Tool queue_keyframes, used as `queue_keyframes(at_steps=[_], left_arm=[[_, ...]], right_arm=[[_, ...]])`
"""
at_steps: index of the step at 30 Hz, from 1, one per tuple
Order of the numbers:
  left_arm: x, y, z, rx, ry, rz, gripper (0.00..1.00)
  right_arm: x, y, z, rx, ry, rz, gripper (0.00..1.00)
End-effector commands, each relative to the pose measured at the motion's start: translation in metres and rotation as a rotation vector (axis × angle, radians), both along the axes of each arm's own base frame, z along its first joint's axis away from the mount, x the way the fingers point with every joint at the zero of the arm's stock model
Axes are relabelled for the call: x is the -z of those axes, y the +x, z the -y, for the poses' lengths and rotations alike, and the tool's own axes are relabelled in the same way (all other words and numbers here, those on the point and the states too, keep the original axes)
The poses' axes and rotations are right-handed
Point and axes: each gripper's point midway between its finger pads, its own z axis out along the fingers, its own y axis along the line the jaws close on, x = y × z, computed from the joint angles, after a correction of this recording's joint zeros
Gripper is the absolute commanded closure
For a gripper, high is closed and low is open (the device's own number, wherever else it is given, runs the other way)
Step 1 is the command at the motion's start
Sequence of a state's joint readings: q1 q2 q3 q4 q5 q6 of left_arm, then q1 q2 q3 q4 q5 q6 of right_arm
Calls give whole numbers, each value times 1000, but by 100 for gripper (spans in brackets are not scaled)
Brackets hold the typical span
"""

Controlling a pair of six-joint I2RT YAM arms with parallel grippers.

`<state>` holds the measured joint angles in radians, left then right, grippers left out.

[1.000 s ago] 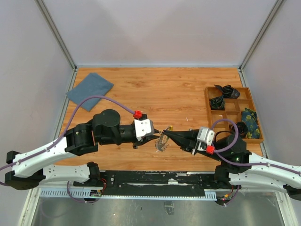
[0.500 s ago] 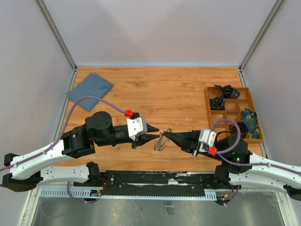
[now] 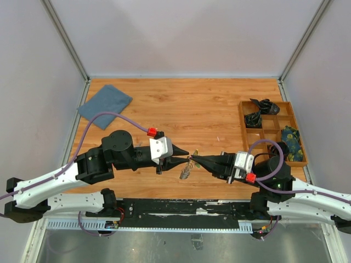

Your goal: Put the keys on the keyring

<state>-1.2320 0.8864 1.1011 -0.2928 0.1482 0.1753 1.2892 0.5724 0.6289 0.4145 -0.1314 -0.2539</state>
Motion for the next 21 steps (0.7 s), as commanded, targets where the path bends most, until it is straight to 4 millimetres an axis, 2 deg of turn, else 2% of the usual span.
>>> queue_keyframes(at_steps=[1,8,13,19,21], left_arm=[[-10,-5,7,36,-46,4,73],[-13,-6,9,41,-60,6,79],[-11,-5,8,39,-52,7,99],[-5,-2,4,13,-17,-1,100],[0,0,2,0,18,-8,99]], right_arm=[[-14,-7,6,-21,59,21,100],[-13,-6,5,-20,49,20,99],[-12,-6,5,-16,48,16,100],[-11,-5,7,-6,23,19,99],[-11,-2,11,14,4,27,91]])
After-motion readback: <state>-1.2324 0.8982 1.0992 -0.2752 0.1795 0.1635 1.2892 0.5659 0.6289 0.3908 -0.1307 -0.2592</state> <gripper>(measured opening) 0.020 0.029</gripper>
